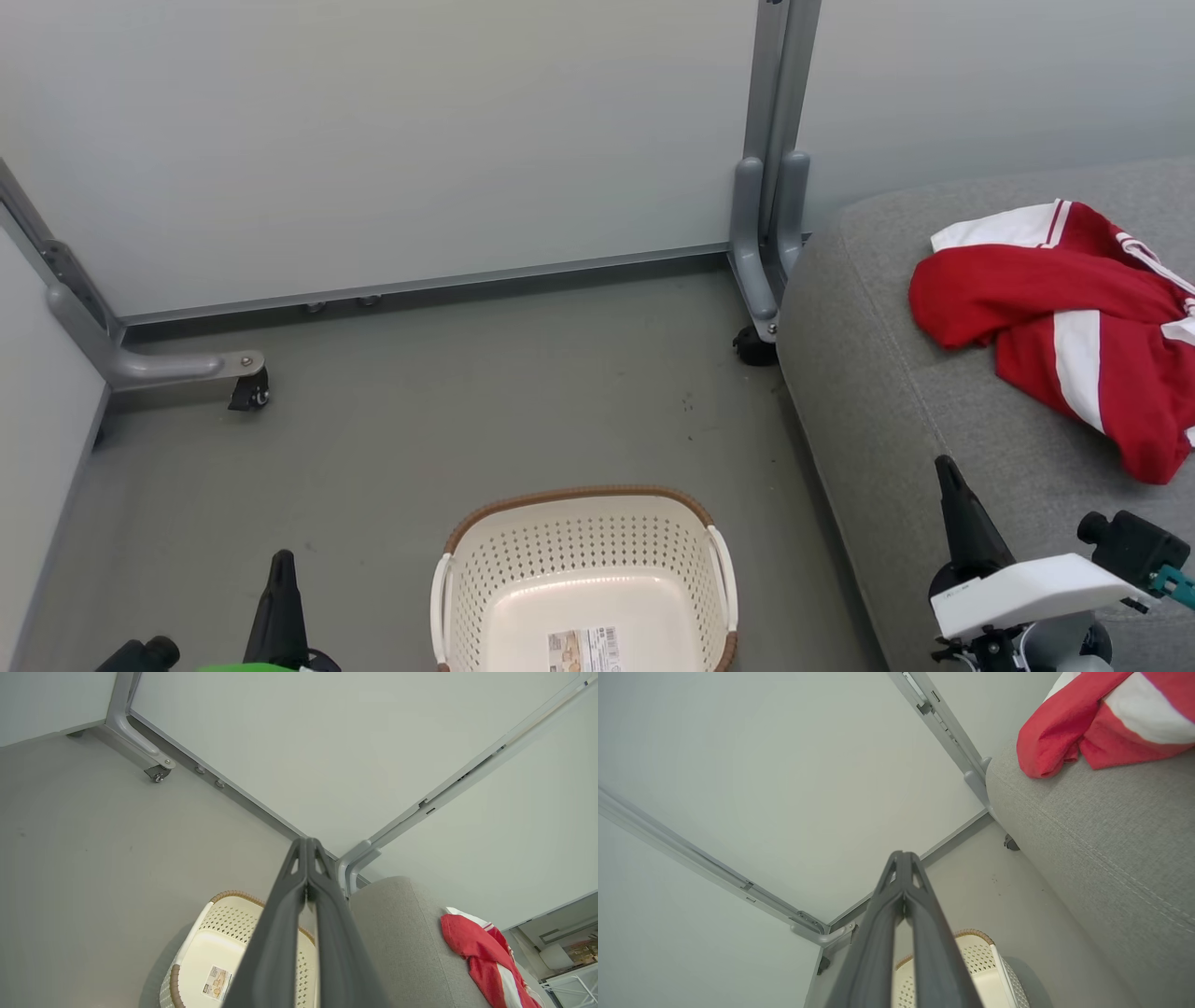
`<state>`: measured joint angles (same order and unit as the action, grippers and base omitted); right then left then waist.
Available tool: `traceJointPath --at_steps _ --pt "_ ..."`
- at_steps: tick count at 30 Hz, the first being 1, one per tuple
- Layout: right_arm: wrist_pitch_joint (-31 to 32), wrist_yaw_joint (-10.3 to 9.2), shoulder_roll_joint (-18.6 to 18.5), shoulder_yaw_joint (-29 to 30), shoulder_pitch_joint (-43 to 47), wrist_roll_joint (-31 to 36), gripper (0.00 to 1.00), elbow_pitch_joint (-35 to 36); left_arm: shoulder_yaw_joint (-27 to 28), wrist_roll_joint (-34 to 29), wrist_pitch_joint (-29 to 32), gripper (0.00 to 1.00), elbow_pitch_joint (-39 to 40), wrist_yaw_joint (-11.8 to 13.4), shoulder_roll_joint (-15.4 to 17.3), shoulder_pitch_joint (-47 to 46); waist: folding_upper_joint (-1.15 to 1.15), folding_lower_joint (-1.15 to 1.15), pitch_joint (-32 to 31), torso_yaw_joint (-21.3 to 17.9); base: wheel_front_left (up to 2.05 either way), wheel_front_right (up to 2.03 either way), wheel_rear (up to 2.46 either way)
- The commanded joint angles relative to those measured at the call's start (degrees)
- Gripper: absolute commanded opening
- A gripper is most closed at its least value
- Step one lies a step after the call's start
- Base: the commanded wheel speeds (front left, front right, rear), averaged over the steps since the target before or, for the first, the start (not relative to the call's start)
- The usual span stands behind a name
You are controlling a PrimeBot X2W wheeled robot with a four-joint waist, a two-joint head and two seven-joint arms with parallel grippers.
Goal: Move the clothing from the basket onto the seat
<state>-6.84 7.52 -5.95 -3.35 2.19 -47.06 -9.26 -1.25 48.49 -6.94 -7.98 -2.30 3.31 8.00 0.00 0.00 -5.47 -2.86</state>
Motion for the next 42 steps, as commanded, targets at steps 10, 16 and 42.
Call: traceJointPath --at_steps 10,16,42 --pt "2.02 -0.01 0.26 1.54 -2.67 -8.48 0.0 -0.32 1.21 8.3 2.02 0.0 -0.53 -1.19 0.83 -3.96 0.0 0.0 0.67 0.35 0.0 0.0 0.0" --pt "3.05 -0.01 0.41 2.2 -3.42 -12.47 0.0 -0.75 1.73 12.18 3.06 0.0 -1.09 -1.62 0.85 -5.05 0.0 0.0 1.06 0.54 0.0 0.0 0.0" --pt "7.07 -0.01 1.02 4.94 -5.66 -27.43 0.0 -2.47 3.75 26.61 7.07 0.0 -3.24 -3.29 0.87 -9.27 0.0 0.0 2.72 1.38 0.0 0.0 0.0"
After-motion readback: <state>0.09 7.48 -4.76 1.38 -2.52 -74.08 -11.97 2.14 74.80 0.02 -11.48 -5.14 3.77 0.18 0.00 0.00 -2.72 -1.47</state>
